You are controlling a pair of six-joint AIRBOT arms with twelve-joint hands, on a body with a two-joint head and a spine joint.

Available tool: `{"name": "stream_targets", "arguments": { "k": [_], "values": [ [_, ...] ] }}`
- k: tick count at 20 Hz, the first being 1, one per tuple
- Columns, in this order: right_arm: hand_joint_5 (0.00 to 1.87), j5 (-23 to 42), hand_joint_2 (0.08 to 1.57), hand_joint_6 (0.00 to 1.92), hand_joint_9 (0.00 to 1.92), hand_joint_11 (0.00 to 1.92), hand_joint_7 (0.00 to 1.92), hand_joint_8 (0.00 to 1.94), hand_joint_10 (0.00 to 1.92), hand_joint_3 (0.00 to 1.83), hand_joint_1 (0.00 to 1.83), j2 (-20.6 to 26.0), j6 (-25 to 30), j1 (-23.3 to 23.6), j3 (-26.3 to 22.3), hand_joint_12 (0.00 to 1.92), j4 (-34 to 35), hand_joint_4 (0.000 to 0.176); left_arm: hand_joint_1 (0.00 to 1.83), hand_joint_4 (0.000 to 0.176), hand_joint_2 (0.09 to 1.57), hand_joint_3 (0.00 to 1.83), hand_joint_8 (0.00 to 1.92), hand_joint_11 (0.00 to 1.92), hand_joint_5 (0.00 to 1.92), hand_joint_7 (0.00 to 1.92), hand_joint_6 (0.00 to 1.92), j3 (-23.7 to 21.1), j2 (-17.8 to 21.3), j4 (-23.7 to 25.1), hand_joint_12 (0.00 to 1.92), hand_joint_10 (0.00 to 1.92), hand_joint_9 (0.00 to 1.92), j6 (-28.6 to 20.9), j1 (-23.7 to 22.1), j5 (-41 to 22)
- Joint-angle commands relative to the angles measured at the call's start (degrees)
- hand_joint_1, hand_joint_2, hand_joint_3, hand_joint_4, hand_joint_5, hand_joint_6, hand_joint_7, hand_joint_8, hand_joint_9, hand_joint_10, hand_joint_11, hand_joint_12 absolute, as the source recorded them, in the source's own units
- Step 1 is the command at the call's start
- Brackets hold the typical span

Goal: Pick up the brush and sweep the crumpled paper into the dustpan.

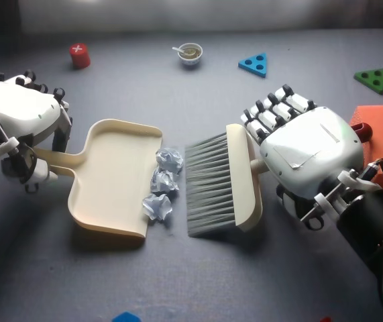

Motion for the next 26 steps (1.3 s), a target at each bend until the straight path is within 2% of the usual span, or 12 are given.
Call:
{"name": "stream_targets", "arguments": {
  "k": [1,2,3,4,7,8,10,12,14,20,21,26],
  "values": [
    [0.86,-5.0,1.08,0.69,0.89,0.61,0.96,0.84,0.13,0.01,1.23,0.7,-0.2,0.1,0.2,0.38,-3.9,0.000,1.04,0.093,1.12,0.00,0.00,0.00,0.97,0.34,1.00,0.1,0.1,1.9,0.81,0.00,0.34,0.2,-0.7,-5.1],
    [0.98,-5.0,1.13,0.70,0.84,0.47,0.89,1.26,0.59,0.00,1.25,0.7,-0.2,0.1,0.2,1.04,-3.9,0.000,1.05,0.075,1.12,0.00,0.00,0.00,0.96,0.33,1.01,0.1,0.1,1.9,0.79,0.00,0.33,0.2,-0.7,-5.1],
    [1.12,-5.0,1.06,0.70,0.73,0.59,0.70,1.76,1.65,0.00,1.20,0.7,-0.2,0.1,0.2,1.74,-3.9,0.000,1.04,0.085,1.12,0.00,0.01,0.00,0.96,0.35,1.01,0.1,0.1,1.9,0.81,0.00,0.34,0.2,-0.7,-5.1],
    [1.12,-5.0,1.05,0.73,0.93,1.00,0.84,1.91,1.87,0.00,1.19,0.7,-0.2,0.1,0.2,1.89,-3.9,0.000,1.07,0.020,1.12,0.00,0.01,0.00,0.97,0.36,0.99,0.1,0.1,1.9,0.81,0.01,0.35,0.2,-0.8,-5.2],
    [1.08,-5.0,1.07,0.84,1.33,1.41,1.15,1.94,1.92,0.00,1.18,0.7,-0.2,0.1,0.2,1.92,-4.0,0.000,1.06,0.052,1.11,0.00,0.00,0.00,0.99,0.35,0.97,0.1,0.0,1.8,0.81,0.00,0.35,0.2,-0.8,-5.3],
    [0.95,-5.0,1.09,1.59,1.39,1.45,1.20,1.94,1.92,0.00,1.30,0.9,-0.2,0.1,0.2,1.92,-4.5,0.000,1.07,0.042,1.11,0.00,0.01,0.00,0.99,0.36,0.96,0.1,0.0,1.8,0.84,0.00,0.36,0.2,-0.8,-5.4],
    [1.01,-5.0,1.14,1.92,1.42,1.48,1.19,1.94,1.92,0.00,1.35,1.5,-0.2,-0.2,0.1,1.92,-7.7,0.000,1.09,0.000,1.11,0.00,0.00,0.00,0.99,0.35,0.96,0.1,0.0,1.8,0.83,0.00,0.35,0.2,-0.9,-5.4],
    [0.99,-4.4,1.14,1.92,1.42,1.49,1.18,1.94,1.92,0.00,1.36,2.4,-0.4,-0.1,-0.5,1.92,-8.9,0.000,1.09,0.000,1.11,0.00,0.01,0.00,1.00,0.35,0.96,0.1,-0.1,1.8,0.83,0.00,0.35,0.2,-0.9,-5.4],
    [0.98,-3.0,1.16,1.92,1.37,1.47,1.11,1.94,1.92,0.00,1.39,3.7,-1.3,0.4,-1.4,1.92,-9.0,0.000,1.05,0.071,1.12,0.00,0.00,0.00,0.97,0.38,1.00,0.1,-0.1,1.8,0.82,0.00,0.36,0.3,-0.9,-5.4],
    [1.01,3.4,1.17,1.92,1.37,1.48,1.10,1.94,1.92,0.00,1.42,7.6,-12.0,6.6,-4.5,1.92,-4.1,0.010,1.05,0.089,1.12,0.00,0.00,0.00,0.97,0.39,0.99,0.2,-0.4,1.4,0.83,0.00,0.37,0.4,-1.1,-5.4],
    [1.00,4.6,1.17,1.92,1.36,1.46,1.08,1.94,1.92,0.00,1.42,8.2,-14.0,8.5,-4.9,1.92,-3.4,0.011,1.07,0.053,1.10,0.00,0.00,0.00,1.00,0.38,0.94,0.3,-0.4,1.4,0.85,0.00,0.39,0.5,-1.1,-5.2],
    [0.95,5.9,1.19,1.92,1.31,1.39,1.03,1.94,1.92,0.00,1.39,9.0,-31.7,16.0,-7.5,1.92,-0.5,0.023,1.07,0.035,1.11,0.00,0.00,0.00,0.98,0.36,0.98,0.4,-0.5,1.4,0.84,0.00,0.36,0.7,-1.2,-5.0]
  ]
}}
